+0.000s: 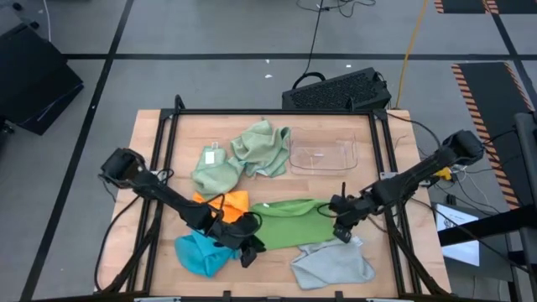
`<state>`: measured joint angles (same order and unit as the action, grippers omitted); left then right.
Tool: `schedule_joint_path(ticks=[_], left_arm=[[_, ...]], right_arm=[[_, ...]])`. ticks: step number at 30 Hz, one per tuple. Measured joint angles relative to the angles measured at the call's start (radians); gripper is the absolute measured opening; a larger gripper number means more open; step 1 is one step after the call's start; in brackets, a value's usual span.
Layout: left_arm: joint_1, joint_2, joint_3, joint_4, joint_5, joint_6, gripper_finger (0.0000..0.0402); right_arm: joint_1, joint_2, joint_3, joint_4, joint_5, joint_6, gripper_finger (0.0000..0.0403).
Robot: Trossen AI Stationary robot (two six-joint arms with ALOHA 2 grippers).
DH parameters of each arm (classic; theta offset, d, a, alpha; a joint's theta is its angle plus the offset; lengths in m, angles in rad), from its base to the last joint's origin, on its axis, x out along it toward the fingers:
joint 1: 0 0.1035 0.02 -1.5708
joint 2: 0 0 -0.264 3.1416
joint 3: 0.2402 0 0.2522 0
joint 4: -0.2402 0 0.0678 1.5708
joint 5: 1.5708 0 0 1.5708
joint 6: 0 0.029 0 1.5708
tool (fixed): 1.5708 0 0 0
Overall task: Fold microfiber towels
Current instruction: Fold the green microfiber cloth
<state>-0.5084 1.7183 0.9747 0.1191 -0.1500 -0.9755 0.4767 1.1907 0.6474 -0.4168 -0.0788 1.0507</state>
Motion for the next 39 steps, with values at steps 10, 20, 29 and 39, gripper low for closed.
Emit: schedule_joint_path(ticks=[10, 20, 29, 39], left_arm=[[-0.001, -0.052, 0.156, -0.369, 0.021, 0.201, 0.0093], [-0.010, -0.049, 0.234, -0.496, -0.170, 0.274, 0.0128], [0.042, -0.048, 0.119, -0.474, -0.118, 0.430, 0.0174], [0.045, -0.048, 0.080, -0.442, -0.261, 0.762, 0.0175]], right_arm=[[0.010, -0.167, 0.000, -0.016, 0.136, -0.203, 0.0006], [0.016, -0.207, 0.000, -0.029, 0.219, -0.277, 0.0006], [0.015, -0.187, 0.000, 0.004, 0.577, -0.361, 0.0006], [0.031, -0.028, -0.001, 0.332, 0.847, -0.659, 0.0006]])
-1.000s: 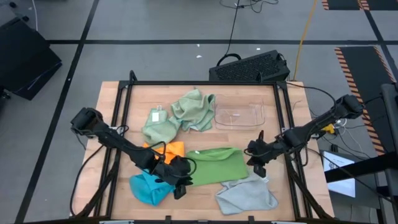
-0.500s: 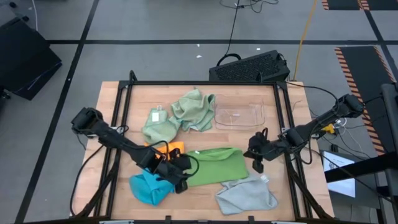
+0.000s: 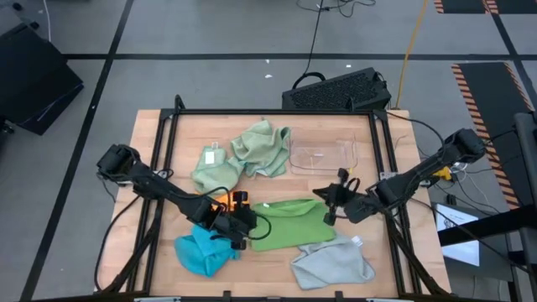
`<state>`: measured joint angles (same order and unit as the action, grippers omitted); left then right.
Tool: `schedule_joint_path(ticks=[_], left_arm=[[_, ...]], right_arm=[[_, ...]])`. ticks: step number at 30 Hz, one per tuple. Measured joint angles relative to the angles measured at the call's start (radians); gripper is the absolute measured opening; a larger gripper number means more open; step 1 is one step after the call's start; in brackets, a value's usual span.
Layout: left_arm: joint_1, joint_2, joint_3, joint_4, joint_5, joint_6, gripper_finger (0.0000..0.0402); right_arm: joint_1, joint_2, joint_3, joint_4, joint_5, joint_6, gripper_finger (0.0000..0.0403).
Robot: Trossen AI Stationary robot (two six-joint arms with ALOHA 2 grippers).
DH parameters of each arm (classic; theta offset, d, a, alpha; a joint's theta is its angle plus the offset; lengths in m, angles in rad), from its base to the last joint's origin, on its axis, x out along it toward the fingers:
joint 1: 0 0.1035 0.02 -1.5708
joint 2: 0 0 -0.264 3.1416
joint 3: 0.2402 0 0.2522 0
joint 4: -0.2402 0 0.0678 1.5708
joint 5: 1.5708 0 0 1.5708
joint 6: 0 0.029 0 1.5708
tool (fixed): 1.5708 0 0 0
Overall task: Fold microfiber towels
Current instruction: Fold the green microfiber cloth
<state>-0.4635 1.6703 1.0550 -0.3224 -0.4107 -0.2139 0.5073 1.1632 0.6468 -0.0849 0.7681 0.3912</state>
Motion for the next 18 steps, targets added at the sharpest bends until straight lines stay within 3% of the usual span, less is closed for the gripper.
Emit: schedule_joint_path(ticks=[4, 11, 18], left_arm=[[-0.039, 0.000, 0.000, 0.006, -0.050, 0.003, 0.0175], [-0.198, 0.000, 0.000, 0.079, -0.219, -0.096, 0.0173], [-0.314, 0.011, 0.000, 0.121, -0.253, -0.203, 0.0135]], right_arm=[[0.010, 0.075, 0.000, 0.231, -0.009, -0.141, 0.0006], [0.082, 0.209, 0.008, 0.564, -0.010, -0.187, 0.0012], [0.137, 0.372, 0.192, 0.532, -0.011, -0.106, 0.0050]])
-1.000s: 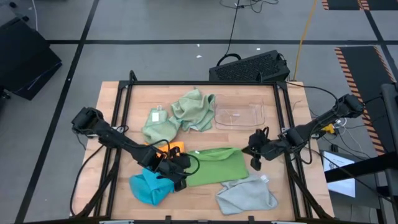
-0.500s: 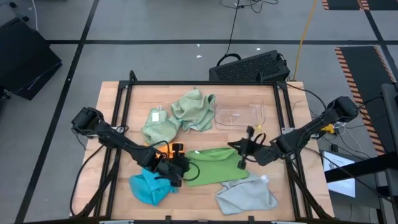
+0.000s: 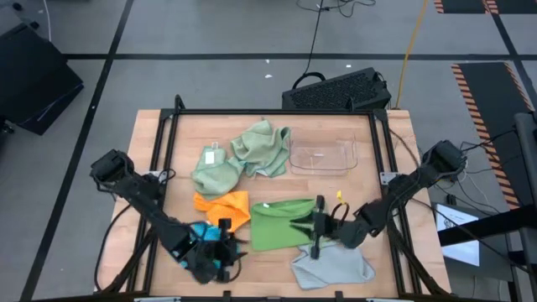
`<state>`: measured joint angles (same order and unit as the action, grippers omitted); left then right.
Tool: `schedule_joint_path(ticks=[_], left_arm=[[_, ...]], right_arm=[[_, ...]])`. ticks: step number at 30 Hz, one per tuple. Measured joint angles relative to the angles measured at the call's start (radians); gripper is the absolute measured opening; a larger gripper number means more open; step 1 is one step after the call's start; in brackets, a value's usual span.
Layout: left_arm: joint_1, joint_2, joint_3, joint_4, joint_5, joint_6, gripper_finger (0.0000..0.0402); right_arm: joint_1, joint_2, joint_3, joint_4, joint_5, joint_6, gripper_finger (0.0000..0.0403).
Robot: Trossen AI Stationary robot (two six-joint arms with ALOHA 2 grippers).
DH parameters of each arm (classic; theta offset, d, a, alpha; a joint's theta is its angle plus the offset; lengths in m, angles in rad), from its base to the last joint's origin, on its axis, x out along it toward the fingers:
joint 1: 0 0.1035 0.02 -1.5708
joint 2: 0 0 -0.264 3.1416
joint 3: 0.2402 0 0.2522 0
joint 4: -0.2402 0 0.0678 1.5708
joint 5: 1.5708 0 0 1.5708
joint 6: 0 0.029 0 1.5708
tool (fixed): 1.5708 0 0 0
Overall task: Fold microfiber towels
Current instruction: Fold the green microfiber cloth
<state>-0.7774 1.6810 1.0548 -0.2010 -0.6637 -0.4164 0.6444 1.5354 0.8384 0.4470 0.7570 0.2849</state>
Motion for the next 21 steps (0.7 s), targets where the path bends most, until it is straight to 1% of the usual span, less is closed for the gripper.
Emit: schedule_joint_path(ticks=[2, 5, 8, 11, 15, 18, 21], left_arm=[[-0.024, 0.024, 0.000, -0.006, 0.010, -0.004, 0.0124], [-0.048, 0.064, -0.001, -0.002, 0.044, -0.005, 0.0119], [-0.084, 0.086, -0.001, -0.006, 0.057, -0.036, 0.0120], [-0.118, 0.084, -0.001, -0.006, 0.003, -0.027, 0.0119], [-0.146, 0.057, 0.000, -0.065, -0.062, 0.015, 0.0119], [-0.143, 0.043, 0.000, -0.128, -0.066, -0.002, 0.0119], [-0.132, 0.040, 0.000, -0.139, -0.070, -0.016, 0.0119]], right_arm=[[0.000, 0.061, 0.063, -0.015, -0.008, 0.002, 0.0057], [-0.002, 0.139, 0.162, -0.022, -0.061, 0.005, 0.0063], [0.001, 0.223, 0.294, -0.108, -0.079, 0.013, 0.0064], [0.003, 0.327, 0.437, -0.248, -0.080, 0.078, 0.0064], [-0.012, 0.461, 0.597, -0.403, -0.087, 0.165, 0.0064], [-0.030, 0.536, 0.657, -0.452, -0.137, 0.191, 0.0064], [-0.050, 0.587, 0.667, -0.456, -0.185, 0.174, 0.0068]])
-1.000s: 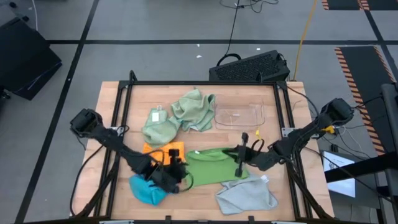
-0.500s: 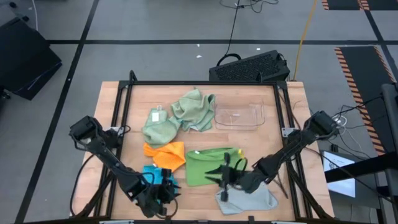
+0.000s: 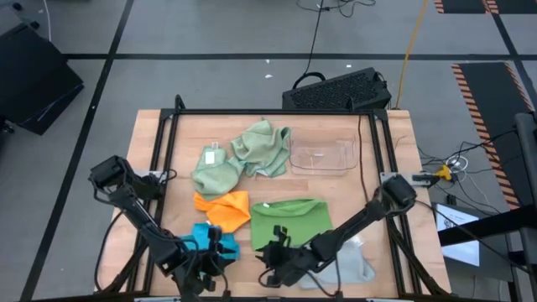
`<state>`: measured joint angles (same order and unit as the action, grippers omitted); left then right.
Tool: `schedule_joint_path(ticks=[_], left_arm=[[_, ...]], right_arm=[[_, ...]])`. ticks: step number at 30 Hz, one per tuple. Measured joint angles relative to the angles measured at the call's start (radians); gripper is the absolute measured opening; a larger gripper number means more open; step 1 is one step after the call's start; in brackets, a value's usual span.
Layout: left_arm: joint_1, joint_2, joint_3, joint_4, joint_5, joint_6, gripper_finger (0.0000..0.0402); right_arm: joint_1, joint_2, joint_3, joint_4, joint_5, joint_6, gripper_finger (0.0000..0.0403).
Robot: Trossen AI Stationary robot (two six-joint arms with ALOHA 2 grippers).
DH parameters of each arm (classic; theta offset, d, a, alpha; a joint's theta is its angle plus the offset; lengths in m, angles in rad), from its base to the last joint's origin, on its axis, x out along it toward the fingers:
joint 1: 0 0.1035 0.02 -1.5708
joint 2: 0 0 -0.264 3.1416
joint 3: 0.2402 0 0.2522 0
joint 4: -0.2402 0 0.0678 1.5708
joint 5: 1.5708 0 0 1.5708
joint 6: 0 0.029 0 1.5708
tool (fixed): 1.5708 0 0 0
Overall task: Fold microfiber towels
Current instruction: Fold the green microfiber cloth
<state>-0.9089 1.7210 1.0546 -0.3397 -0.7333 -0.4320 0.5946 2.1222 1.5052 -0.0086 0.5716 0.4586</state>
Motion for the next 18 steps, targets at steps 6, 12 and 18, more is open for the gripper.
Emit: schedule_joint_path(ticks=[6, 12, 18], left_arm=[[0.008, 0.000, 0.000, 0.003, -0.001, -0.031, 0.0119], [0.012, 0.000, 0.000, 0.002, -0.010, -0.042, 0.0120], [0.012, 0.000, 0.000, 0.000, -0.010, -0.037, 0.0120]], right_arm=[[-0.048, 0.064, 0.001, -0.010, -0.060, -0.044, 0.0128], [-0.077, 0.112, 0.001, 0.051, -0.126, -0.085, 0.0190], [-0.076, 0.113, -0.022, 0.041, -0.100, -0.103, 0.0186]])
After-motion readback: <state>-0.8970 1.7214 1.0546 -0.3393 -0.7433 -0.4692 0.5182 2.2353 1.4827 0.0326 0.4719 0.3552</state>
